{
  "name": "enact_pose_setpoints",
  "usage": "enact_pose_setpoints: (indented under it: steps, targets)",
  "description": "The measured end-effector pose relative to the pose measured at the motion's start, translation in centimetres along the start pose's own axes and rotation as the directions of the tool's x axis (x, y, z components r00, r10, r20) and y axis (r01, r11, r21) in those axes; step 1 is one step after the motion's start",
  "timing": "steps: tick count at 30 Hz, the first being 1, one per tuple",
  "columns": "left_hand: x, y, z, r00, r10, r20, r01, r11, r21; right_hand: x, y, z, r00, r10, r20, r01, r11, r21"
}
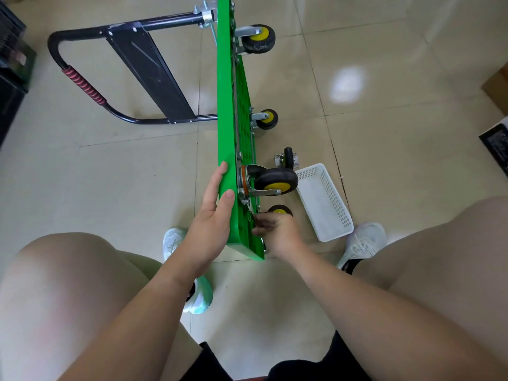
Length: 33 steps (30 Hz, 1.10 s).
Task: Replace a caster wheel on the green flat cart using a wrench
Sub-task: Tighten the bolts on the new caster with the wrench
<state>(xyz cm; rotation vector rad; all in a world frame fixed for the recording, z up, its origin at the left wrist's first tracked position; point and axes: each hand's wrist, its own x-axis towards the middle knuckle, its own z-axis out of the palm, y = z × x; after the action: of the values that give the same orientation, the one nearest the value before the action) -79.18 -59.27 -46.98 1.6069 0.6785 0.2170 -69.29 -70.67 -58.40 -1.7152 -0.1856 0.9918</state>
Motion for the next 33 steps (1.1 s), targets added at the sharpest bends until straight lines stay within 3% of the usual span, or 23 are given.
enact_pose_setpoints:
  steps: [5,11,14,21,26,33]
  targets:
    - [0.2,-0.1,0.1,1.0,0.001,-0.01,-0.002,1.0,-0.025,-3.3,-0.9,-0.2,0.997,0.076,0.001,-0.075,0.993,0.091]
    - [0.1,0.2,0.4,0.999,0.024,-0.025,-0.025,0.999,-0.029,-6.1,-5.2,-0.5,0.961,0.166,0.221,-0.241,0.895,0.376]
    - [-0.1,0.4,0.4,1.0,0.005,-0.019,-0.006,1.0,-0.012,-6.3,-5.7,-0.9,0.943,0.199,0.267,-0.287,0.894,0.344]
    - [-0.4,0.9,0.6,1.0,-0.019,-0.017,0.019,0.999,-0.043,-6.4,-2.8,-2.2,0.983,0.178,0.054,-0.184,0.974,0.132]
    - [-0.3,0.7,0.4,1.0,-0.027,-0.014,0.026,0.999,-0.042,-4.5,-0.3,-1.9,0.993,0.12,0.009,-0.12,0.992,0.038]
    - [-0.1,0.5,0.3,0.999,-0.033,0.001,0.033,0.999,-0.027,-1.3,0.6,-1.9,0.999,0.045,-0.006,-0.045,0.999,0.026]
